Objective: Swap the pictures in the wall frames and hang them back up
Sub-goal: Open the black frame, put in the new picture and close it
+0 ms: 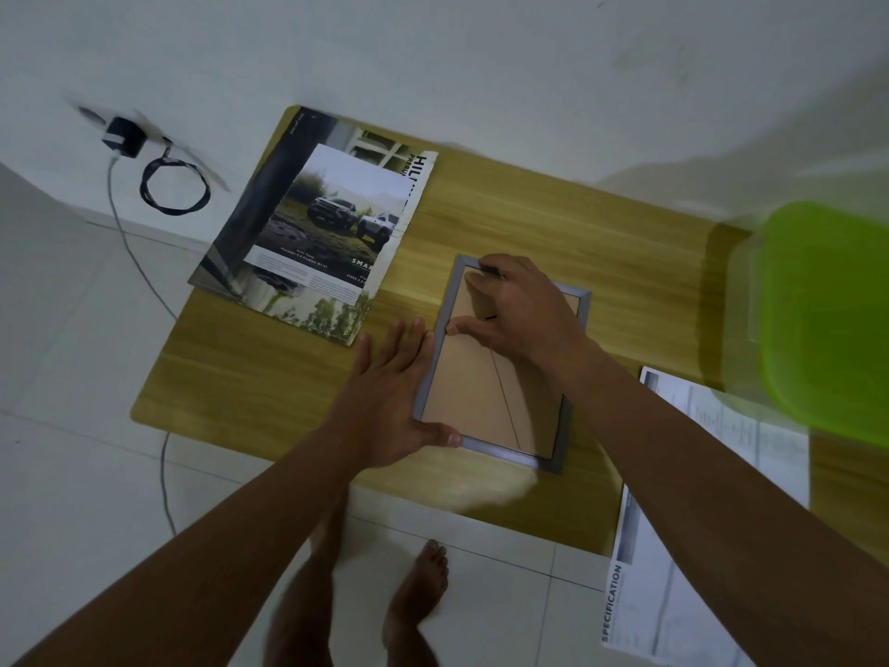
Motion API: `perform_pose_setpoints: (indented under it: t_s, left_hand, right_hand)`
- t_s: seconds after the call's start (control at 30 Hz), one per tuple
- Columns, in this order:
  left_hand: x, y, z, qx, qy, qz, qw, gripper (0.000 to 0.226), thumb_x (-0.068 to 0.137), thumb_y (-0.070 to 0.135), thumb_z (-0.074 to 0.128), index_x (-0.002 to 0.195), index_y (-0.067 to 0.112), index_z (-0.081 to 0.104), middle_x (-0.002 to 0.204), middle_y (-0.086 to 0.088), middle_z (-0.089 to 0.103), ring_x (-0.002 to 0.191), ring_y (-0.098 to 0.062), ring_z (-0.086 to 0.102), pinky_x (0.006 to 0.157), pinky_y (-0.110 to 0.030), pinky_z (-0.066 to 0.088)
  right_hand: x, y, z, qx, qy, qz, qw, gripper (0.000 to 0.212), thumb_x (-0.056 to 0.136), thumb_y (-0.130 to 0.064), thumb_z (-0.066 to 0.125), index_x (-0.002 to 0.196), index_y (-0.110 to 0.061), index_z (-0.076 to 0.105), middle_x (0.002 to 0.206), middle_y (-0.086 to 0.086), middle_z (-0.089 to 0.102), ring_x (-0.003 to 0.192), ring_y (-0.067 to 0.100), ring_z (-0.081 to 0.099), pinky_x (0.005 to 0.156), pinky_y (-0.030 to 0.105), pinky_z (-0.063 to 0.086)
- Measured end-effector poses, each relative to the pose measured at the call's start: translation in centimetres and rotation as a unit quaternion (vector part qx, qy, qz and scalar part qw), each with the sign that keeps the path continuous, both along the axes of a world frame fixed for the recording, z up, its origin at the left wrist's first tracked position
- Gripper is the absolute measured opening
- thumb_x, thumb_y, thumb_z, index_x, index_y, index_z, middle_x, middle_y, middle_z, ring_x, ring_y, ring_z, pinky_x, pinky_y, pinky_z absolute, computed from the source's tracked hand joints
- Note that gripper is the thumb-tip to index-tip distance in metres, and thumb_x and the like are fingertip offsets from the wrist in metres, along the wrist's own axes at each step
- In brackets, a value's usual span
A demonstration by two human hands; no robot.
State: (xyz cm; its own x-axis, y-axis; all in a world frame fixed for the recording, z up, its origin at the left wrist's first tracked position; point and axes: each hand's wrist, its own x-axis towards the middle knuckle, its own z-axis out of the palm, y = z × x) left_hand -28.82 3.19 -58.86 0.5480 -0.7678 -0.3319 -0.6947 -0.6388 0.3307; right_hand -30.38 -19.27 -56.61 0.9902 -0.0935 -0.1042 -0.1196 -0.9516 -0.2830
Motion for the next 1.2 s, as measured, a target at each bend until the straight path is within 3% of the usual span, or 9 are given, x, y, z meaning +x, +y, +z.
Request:
perform_pose_setpoints:
  t_s: [0.5, 0.63, 0.77, 0.9, 0.97, 1.1, 1.2]
  left_hand:
    - [0.0, 0.0, 0.2, -0.006, 0.008, 0.01, 1.0, 0.126, 0.062, 0.094, 0.027, 0.154, 0.016, -0.011, 0.16, 0.0, -0.022, 0.145, -0.019, -0.027, 0.117, -0.048, -0.016]
    - [-0.2, -0.2, 0.3, -0.004, 0.018, 0.022, 1.0, 0.123, 0.065, 0.091, 0.035, 0.152, 0.019, -0.015, 0.156, 0.003, -0.028, 0.144, -0.018, -0.029, 0.118, -0.05, -0.015]
    - [-0.1, -0.1, 0.7, 0.004, 0.032, 0.017, 0.999, 0.126, 0.064, 0.092, 0.037, 0.151, 0.02, -0.018, 0.157, 0.002, -0.028, 0.144, -0.019, -0.029, 0.118, -0.052, -0.013]
    - [0.3, 0.2, 1.5, 0.011, 0.058, 0.0, 0.998, 0.136, 0.059, 0.092, 0.046, 0.151, 0.019, -0.022, 0.156, 0.004, -0.029, 0.143, -0.018, -0.028, 0.118, -0.048, -0.014]
    - [0.8, 0.2, 1.8, 0.02, 0.058, -0.016, 0.998, 0.131, 0.063, 0.086, 0.052, 0.152, 0.02, -0.019, 0.157, 0.003, -0.027, 0.145, -0.02, -0.026, 0.117, -0.048, -0.012]
    - [1.4, 0.2, 1.8, 0.026, 0.054, -0.03, 0.998, 0.123, 0.071, 0.076, 0.059, 0.153, 0.022, -0.015, 0.159, 0.002, -0.024, 0.145, -0.02, -0.024, 0.118, -0.046, -0.01]
    - [1.4, 0.2, 1.7, 0.028, 0.046, -0.035, 0.998, 0.123, 0.071, 0.074, 0.06, 0.153, 0.022, -0.015, 0.159, 0.002, -0.024, 0.145, -0.02, -0.024, 0.117, -0.046, -0.01]
  right_hand:
    - [0.4, 0.1, -0.2, -0.017, 0.003, -0.005, 1.0, 0.086, 0.074, -0.071, 0.066, 0.13, -0.006, 0.062, 0.135, 0.014, 0.055, 0.126, 0.033, 0.049, 0.105, 0.043, 0.04]
    - [0.3, 0.3, 0.6, -0.033, 0.011, -0.003, 0.999, 0.082, 0.082, -0.072, 0.056, 0.138, -0.012, 0.054, 0.144, 0.011, 0.05, 0.136, 0.031, 0.041, 0.114, 0.052, 0.025]
    - [-2.2, 1.3, 2.6, -0.005, -0.033, -0.145, 0.989, 0.068, 0.091, -0.061, 0.054, 0.14, -0.014, 0.05, 0.142, 0.014, 0.049, 0.131, 0.033, 0.044, 0.106, 0.046, 0.037]
    - [-6.3, 4.6, 4.1, 0.007, 0.064, -0.287, 0.956, 0.073, 0.088, -0.066, 0.053, 0.129, -0.006, 0.053, 0.13, 0.013, 0.051, 0.123, 0.03, 0.046, 0.097, 0.042, 0.046]
    - [-7.5, 6.2, 3.5, 0.022, 0.1, -0.306, 0.946, 0.069, 0.089, -0.062, 0.057, 0.125, -0.003, 0.054, 0.126, 0.014, 0.052, 0.121, 0.031, 0.047, 0.097, 0.042, 0.048]
    - [-7.9, 7.0, 2.0, 0.008, 0.069, -0.334, 0.94, 0.042, 0.091, -0.027, 0.063, 0.124, -0.003, 0.054, 0.126, 0.014, 0.053, 0.118, 0.029, 0.049, 0.096, 0.036, 0.049]
    - [-7.7, 7.0, 2.0, 0.053, 0.039, -0.359, 0.931, 0.048, 0.092, -0.036, 0.062, 0.125, -0.002, 0.052, 0.124, 0.014, 0.053, 0.118, 0.028, 0.05, 0.098, 0.037, 0.048]
